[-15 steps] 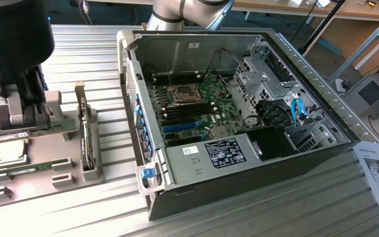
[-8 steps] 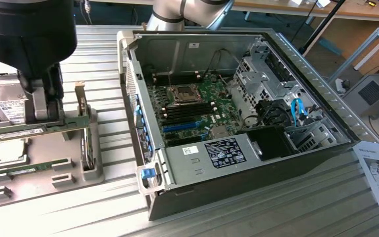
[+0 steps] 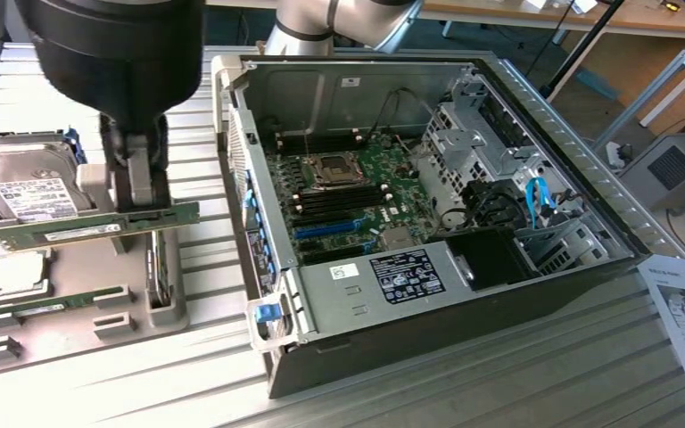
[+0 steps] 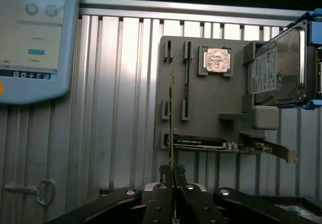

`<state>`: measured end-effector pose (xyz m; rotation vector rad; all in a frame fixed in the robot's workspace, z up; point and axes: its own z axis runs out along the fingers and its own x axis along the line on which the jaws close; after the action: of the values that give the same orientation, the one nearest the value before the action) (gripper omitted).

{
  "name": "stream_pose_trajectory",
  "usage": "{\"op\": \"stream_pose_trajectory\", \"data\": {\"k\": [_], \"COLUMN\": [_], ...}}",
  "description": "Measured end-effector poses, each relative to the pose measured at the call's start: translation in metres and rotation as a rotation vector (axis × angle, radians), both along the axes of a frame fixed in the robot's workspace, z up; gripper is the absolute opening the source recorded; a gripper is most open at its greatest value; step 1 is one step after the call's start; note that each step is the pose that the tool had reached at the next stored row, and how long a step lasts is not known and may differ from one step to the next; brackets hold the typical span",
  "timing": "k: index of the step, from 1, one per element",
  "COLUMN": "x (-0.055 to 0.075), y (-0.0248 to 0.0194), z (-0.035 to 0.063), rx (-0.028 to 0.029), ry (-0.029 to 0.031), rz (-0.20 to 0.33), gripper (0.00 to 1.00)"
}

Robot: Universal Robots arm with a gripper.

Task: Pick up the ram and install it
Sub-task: 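Pick up the ram and move it above insertion slot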

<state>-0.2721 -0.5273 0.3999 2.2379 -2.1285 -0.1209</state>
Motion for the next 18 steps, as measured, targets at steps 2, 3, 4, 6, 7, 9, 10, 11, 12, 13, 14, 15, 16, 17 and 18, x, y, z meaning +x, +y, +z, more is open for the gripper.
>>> {"op": "stream_pose_trajectory", "data": {"k": [2, 3, 4, 6, 7, 9, 10, 11, 12, 13, 14, 15, 16, 17, 18], "x": [0.008, 0.013, 0.017, 0.024, 0.028, 0.035, 0.039, 0.043, 0.047, 0.053, 0.057, 0.06, 0.064, 0.068, 0.072], "y": [-0.0001, -0.0001, -0.0001, -0.0002, -0.0002, -0.0003, -0.0003, -0.0003, -0.0003, -0.0003, -0.0004, -0.0004, -0.0004, -0.0005, -0.0005], "z": [0.0007, 0.0011, 0.0014, 0.002, 0.0022, 0.0028, 0.003, 0.0033, 0.0036, 0.0038, 0.0039, 0.0041, 0.0041, 0.0042, 0.0043], "rx": [0.0, 0.0, 0.0, 0.0, 0.0001, 0.0001, 0.0001, 0.0, 0.0, 0.0, 0.0, 0.0, 0.0001, 0.0, 0.0], "ry": [0.0039, 0.0061, 0.008, 0.0113, 0.013, 0.0166, 0.0182, 0.0202, 0.0225, 0.0253, 0.0272, 0.0288, 0.0302, 0.0321, 0.0342], "rz": [0.0, 0.0, 0.0, 0.0, 0.0, 0.0, 0.0, 0.0, 0.0, 0.0, 0.0, 0.0, 0.0, 0.0, 0.0], "gripper": [0.12, 0.12, 0.12, 0.12, 0.12, 0.12, 0.12, 0.12, 0.12, 0.12, 0.12, 0.12, 0.12, 0.12, 0.12]}}
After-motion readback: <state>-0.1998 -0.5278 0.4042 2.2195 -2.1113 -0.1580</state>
